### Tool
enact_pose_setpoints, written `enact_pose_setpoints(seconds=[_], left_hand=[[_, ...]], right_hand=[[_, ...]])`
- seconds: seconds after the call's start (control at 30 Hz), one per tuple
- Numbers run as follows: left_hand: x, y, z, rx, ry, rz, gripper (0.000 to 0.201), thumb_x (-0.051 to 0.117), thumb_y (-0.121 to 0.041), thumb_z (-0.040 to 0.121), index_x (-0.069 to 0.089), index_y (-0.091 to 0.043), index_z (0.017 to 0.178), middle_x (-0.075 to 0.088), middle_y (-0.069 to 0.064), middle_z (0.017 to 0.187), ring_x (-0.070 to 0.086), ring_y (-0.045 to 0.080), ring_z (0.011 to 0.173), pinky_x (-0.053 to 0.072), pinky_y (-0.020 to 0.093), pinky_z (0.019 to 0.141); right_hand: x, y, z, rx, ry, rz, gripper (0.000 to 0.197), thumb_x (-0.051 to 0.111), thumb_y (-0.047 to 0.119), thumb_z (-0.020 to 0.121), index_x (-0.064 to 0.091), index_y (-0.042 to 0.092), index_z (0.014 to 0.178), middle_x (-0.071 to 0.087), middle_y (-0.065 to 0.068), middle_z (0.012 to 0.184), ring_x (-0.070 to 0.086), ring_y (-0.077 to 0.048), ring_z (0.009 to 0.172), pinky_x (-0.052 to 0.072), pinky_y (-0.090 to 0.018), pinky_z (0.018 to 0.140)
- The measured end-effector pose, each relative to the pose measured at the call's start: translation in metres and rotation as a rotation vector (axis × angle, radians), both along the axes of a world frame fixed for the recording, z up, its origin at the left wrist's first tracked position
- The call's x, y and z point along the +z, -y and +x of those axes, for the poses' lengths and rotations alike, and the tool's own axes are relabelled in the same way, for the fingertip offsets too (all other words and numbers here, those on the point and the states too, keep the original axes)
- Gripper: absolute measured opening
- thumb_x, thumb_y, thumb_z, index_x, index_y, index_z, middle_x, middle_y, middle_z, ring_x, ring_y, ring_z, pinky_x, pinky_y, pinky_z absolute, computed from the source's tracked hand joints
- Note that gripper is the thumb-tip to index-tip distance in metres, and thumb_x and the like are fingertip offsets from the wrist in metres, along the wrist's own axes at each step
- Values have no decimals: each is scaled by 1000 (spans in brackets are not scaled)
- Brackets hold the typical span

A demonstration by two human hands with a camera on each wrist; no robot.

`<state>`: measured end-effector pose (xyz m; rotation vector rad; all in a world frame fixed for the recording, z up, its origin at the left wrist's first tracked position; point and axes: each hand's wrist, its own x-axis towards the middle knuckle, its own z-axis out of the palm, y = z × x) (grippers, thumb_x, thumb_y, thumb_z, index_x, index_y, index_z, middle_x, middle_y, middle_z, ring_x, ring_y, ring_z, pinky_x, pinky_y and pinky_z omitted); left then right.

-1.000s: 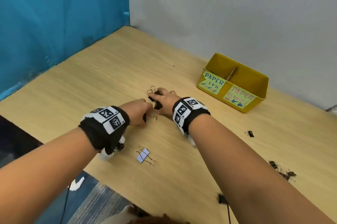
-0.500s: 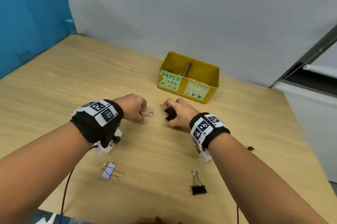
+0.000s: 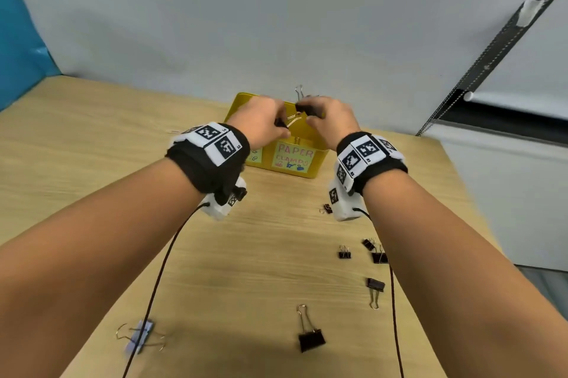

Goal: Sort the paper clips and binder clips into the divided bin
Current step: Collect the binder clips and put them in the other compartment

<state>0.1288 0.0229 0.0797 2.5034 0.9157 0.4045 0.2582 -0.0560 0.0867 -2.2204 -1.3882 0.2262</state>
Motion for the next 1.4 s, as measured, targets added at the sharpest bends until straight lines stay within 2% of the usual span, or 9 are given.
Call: enact_pose_setpoints(seconds=[0.23,0.37,0.5,0.6,0.8,0.9,1.03,1.27,1.4], left_hand=[[-15,0,12,-31,-62,-2,58,60,-31,87,39,-22,140,47,8,143,42,26,133,37,43,110],[-9,20,-17,-51,-94,33,50,64,-35,83,50,-21,128,50,7,126,45,24,123,41,40,103],[-20,45,-75,-276,-723,-169,41,77,-42,68,58,-20,97,60,4,99,55,20,88,44,31,74],[-42,67,-116,-333,-1232,-255,52,78,-46,64,59,-16,101,61,3,87,53,17,80,46,29,68],[-67,101,-161,-283,-1480,-277,62,75,-45,69,63,-8,118,68,1,109,60,16,94,46,30,84],[-75,117,-170,-244,-1467,-201,68,75,-34,74,49,-9,132,59,4,130,56,20,118,46,29,90],[-77,132,-173,-280,-1375,18,41,61,-17,86,55,-5,125,65,0,98,52,13,88,37,14,50],[-76,144,-142,-232,-977,-66,28,56,-25,83,54,-12,108,58,2,102,58,19,89,48,27,72],[-75,157,-90,-265,-665,-89,34,56,-29,82,54,-14,113,54,4,110,51,18,89,44,28,74]], right_hand=[[-13,3,9,-15,-122,-39,43,39,-4,91,71,17,111,60,-5,133,52,-21,126,36,-16,99],[-16,20,8,-102,-142,56,43,38,-3,91,72,19,103,62,-4,130,56,-21,120,38,-16,92],[-24,51,-8,-78,-14,2,24,50,5,89,71,15,97,69,-6,109,61,-23,102,46,-27,88],[-29,81,-40,172,-34,-439,16,66,18,83,68,16,98,63,-2,94,57,-19,89,46,-26,74],[-48,134,-103,402,-82,-931,46,77,40,70,61,20,108,62,0,97,53,-15,82,43,-27,63],[-58,151,-116,420,26,-1021,56,76,42,71,56,14,116,60,-1,107,51,-17,88,42,-25,63],[-72,170,-124,362,46,-1008,51,75,39,73,49,10,105,54,-4,100,51,-20,87,45,-32,73],[-79,189,-118,299,2,-803,25,63,11,77,47,13,96,52,-5,94,52,-22,81,45,-26,58],[-72,202,-84,90,-116,-588,38,60,16,82,52,15,120,60,-7,110,56,-23,95,51,-32,82]])
